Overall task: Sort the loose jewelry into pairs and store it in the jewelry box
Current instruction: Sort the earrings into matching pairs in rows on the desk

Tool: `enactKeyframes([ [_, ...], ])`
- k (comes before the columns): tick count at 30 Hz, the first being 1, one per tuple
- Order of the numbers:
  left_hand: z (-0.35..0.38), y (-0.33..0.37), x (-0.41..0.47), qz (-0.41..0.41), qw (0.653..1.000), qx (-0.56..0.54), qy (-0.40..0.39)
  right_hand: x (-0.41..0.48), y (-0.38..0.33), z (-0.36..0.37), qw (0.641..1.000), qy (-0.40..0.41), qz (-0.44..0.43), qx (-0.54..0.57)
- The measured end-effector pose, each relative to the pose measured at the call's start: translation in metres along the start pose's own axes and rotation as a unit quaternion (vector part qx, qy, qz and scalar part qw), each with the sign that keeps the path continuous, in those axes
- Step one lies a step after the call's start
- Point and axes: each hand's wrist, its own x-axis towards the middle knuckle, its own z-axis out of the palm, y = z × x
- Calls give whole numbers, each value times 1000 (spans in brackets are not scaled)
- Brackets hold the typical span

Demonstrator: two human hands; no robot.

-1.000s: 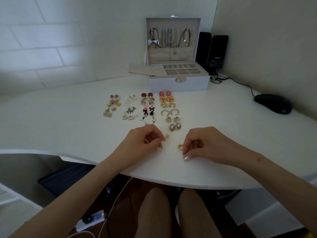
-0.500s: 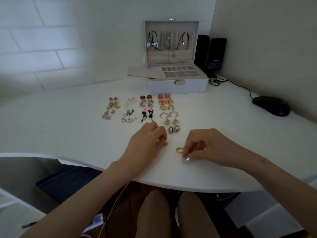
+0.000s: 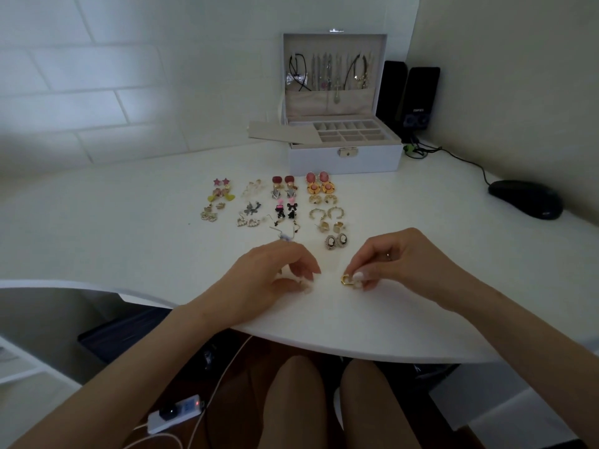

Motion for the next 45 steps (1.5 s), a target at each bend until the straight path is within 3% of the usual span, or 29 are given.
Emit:
enactKeyframes([
  [4, 2, 7, -5, -65, 990, -3, 126, 3, 1, 4, 1000, 9, 2, -2],
  [8, 15, 12, -5, -158, 980, 91, 77, 4, -1, 6, 1000, 9, 4, 0],
  [16, 16, 13, 3, -128, 990, 50, 39, 8, -7, 11, 999, -2, 11, 42],
  [26, 15, 3, -6, -102, 990, 30, 95, 24, -13, 27, 999, -22, 1, 30],
  [33, -43, -26, -24, -127, 976, 3, 179, 72, -34, 68, 997, -11, -50, -62],
  [38, -77, -58, -33, -184, 973, -18, 140, 125, -47, 111, 985, -14, -74, -156],
  [43, -107, -87, -27, -241, 970, 34, -17, 154, -55, 130, 984, -75, -24, -159],
  [45, -108, -93, -20, -244, 968, 46, -30, 162, -54, 133, 980, -92, -8, -176],
])
